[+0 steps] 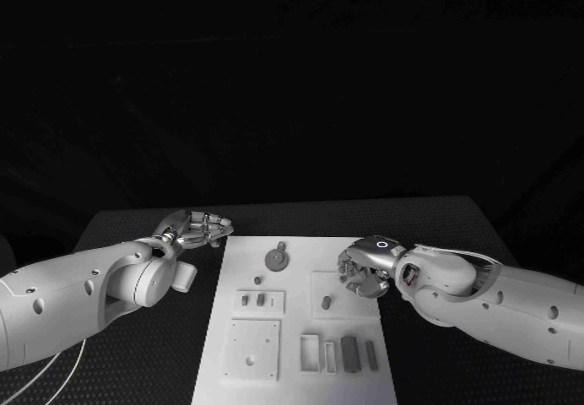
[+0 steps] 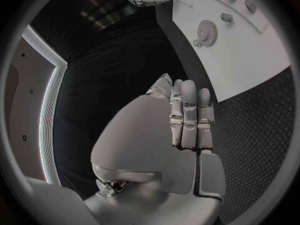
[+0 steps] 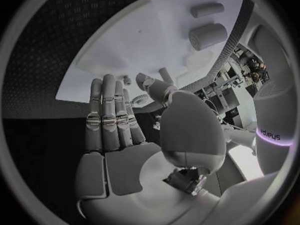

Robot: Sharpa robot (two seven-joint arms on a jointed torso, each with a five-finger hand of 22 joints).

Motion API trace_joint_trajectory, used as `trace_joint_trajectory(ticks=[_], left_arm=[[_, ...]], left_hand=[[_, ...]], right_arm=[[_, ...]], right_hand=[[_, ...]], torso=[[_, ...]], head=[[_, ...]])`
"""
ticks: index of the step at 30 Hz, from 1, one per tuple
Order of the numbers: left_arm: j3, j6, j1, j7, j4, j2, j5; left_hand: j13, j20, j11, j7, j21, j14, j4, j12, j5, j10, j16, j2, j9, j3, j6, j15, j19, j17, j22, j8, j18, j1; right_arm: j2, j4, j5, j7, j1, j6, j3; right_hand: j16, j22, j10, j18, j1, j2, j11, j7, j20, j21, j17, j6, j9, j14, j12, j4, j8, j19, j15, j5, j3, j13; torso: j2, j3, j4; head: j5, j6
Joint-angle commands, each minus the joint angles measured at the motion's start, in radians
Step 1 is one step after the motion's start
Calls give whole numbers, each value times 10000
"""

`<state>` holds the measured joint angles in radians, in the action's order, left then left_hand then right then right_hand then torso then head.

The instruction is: Assemble the parts on the task board

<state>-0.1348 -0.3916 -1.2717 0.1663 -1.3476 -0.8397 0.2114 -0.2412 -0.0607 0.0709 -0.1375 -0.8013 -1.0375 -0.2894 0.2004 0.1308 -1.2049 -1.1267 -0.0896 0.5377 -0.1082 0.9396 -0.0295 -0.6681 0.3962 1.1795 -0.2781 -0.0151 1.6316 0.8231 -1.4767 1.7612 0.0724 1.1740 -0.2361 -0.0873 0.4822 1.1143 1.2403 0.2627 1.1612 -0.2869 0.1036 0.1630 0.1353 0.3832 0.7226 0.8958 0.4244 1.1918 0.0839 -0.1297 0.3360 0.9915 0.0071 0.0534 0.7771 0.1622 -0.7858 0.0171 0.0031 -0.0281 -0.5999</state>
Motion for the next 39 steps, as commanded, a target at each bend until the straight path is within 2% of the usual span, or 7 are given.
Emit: trace_joint_trajectory(ticks=[1, 7, 13, 18, 29, 39], left_arm=[[5, 165, -11, 109, -18, 16, -77], [5, 223, -11, 82, -27, 19, -77], [5, 244, -11, 65, -16, 41, -77], [5, 259, -11, 35, -33, 35, -77], [5, 282, -11, 10, -40, 47, -77], [5, 301, -10, -2, -37, 40, -77]], left_hand=[[11, -485, 55, -67, 53, -79, 17, -71, -53, -15, 3, 20, -11, 61, -38, -23, -19, 5, -8, 69, 151, -122], [16, -491, 51, -68, 57, -108, 18, -77, -59, -27, -11, 28, -11, 69, -35, -28, -35, 12, -7, 70, 151, -125], [20, -497, 46, -66, 61, -134, 18, -82, -64, -38, -25, 37, -11, 75, -31, -34, -50, 20, -6, 69, 151, -126], [22, -500, 44, -66, 62, -145, 15, -85, -67, -45, -32, 41, -11, 82, -29, -36, -60, 24, -5, 69, 151, -134], [28, -510, 40, -66, 63, -174, 16, -95, -76, -53, -49, 43, -11, 96, -27, -42, -85, 33, -2, 71, 151, -144], [42, -533, 30, -66, 67, -252, 20, -116, -80, -63, -115, 46, -11, 115, -28, -57, -132, 67, 5, 75, 151, -138]], right_arm=[[-35, 77, 361, 272, -10, 50, -3], [-218, 322, 302, 193, -42, 26, -5], [-365, 465, 249, 95, -77, 161, -8], [-424, 540, 248, 26, -123, 189, -31], [-541, 563, 186, -66, -200, 167, -83], [-661, 720, 251, -28, -246, 190, -117]], right_hand=[[-18, 19, 97, -9, 43, -73, -12, -20, -21, 73, 19, 85, 15, 100, 15, -6, 27, 64, -1, -37, 72, 12], [-28, 42, 192, -9, -26, -76, -49, -160, -40, 111, 116, 40, 20, 145, 41, 25, 18, 109, -22, -44, 74, 48], [-43, 50, 222, -9, 2, -59, -64, -158, -56, 123, 185, 77, 44, 161, 39, 30, 52, 119, -36, -47, 134, 67], [-44, 80, 282, -9, 66, -25, -87, -227, -75, 163, 303, 368, 139, 206, 46, 35, 233, 161, -55, -51, 224, 101], [97, 237, 672, -9, 158, 71, -261, -325, -196, 409, 666, 708, 243, 456, 236, 23, 411, 431, -177, -47, 274, 318], [149, 336, 749, -9, 186, 114, -311, -364, -261, 532, 893, 817, 272, 536, 270, 21, 445, 508, -235, -49, 373, 445]], torso=[[-1, 11, -15], [0, 8, -10], [-3, 16, 3], [-4, 10, -11], [0, 8, -3], [-2, 10, -11]], head=[[9, -5], [19, 3], [27, -17], [35, -32], [49, -63], [70, -71]])
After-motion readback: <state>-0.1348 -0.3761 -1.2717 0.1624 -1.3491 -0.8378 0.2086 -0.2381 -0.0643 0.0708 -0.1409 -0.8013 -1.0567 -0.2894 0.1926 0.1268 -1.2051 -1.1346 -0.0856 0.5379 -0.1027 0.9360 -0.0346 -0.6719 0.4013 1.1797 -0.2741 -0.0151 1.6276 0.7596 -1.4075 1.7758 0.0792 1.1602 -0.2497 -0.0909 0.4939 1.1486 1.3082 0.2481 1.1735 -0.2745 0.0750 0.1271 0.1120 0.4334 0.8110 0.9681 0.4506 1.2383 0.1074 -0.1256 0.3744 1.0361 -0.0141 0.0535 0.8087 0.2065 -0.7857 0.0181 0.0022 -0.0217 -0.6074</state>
